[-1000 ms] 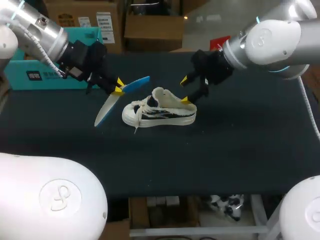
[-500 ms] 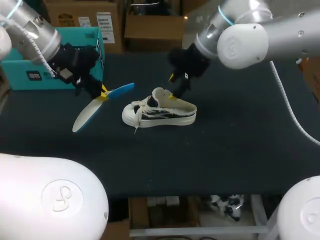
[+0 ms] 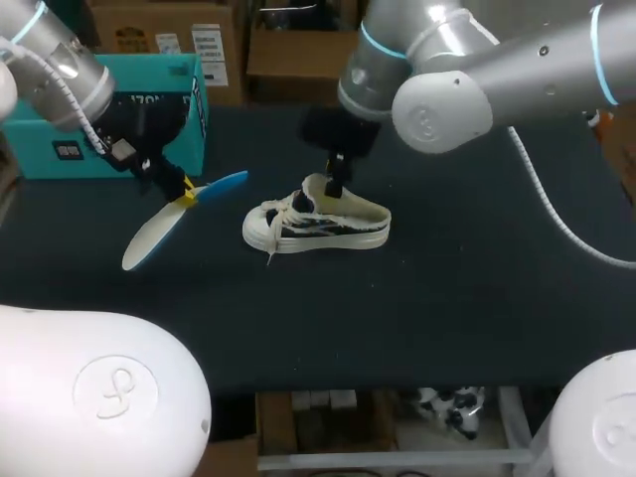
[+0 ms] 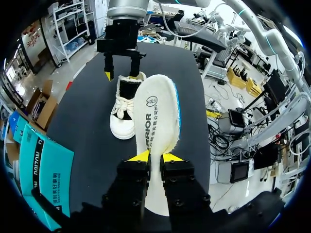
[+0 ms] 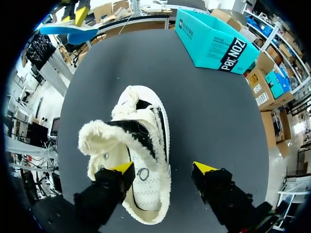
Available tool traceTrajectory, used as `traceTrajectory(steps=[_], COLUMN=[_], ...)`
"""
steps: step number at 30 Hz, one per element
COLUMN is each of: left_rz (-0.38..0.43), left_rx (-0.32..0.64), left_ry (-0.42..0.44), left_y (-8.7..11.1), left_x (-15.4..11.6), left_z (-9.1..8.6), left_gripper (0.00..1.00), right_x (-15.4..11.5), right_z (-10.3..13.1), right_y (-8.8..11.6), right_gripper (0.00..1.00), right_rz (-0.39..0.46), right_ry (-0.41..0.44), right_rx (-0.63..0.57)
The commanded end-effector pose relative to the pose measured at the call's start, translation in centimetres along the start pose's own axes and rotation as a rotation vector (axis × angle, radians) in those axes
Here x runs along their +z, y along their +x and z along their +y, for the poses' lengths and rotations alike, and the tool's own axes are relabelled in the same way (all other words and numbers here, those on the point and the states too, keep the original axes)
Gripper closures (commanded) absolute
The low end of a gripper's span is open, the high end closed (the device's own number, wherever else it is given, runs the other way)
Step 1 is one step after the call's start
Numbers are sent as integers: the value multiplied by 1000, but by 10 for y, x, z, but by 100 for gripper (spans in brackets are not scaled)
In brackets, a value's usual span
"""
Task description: Open the shoe tongue, take the insole out of the shoe, put the insole back into the shoe, and pack the shoe into the shoebox
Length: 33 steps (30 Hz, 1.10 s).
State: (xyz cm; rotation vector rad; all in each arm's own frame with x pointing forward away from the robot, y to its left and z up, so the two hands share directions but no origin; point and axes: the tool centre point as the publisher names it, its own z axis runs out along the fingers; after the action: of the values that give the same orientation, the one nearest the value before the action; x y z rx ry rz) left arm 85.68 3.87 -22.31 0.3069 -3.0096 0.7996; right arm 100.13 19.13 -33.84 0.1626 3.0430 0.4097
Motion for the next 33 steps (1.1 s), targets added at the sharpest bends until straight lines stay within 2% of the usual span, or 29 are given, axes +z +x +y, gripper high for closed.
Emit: traceTrajectory(steps=[1, 4, 11, 14, 15, 16, 17, 26, 33], left_rz=[-1, -1, 0, 4, 4, 4, 4, 10, 44], left_rx=[-19, -32, -44, -46, -46, -46, -47, -38, 15], left_ry=[-11, -16, -31, -36, -38, -39, -41, -46, -37], left_y=[-3, -4, -4, -5, -5, -5, -5, -5, -10], left_x=[1, 2, 5, 8, 8, 9, 10, 12, 15], left_z=[7, 11, 14, 13, 13, 12, 12, 7, 1], left_gripper=[100, 100, 100, 100, 100, 100, 100, 100, 100], right_x=[7, 10, 13, 14, 14, 14, 14, 11, -2], right_z=[7, 5, -1, -3, -3, -4, -5, -7, -14], right_y=[-4, -4, -2, -3, -3, -3, -3, 2, 14], right_gripper=[56, 63, 57, 59, 68, 87, 100, 100, 100], right_rz=[3, 8, 17, 26, 27, 26, 28, 28, 22], right_ry=[222, 254, 319, 357, 359, 372, 376, 362, 307], right_rx=[11, 18, 40, 52, 53, 59, 60, 83, 196])
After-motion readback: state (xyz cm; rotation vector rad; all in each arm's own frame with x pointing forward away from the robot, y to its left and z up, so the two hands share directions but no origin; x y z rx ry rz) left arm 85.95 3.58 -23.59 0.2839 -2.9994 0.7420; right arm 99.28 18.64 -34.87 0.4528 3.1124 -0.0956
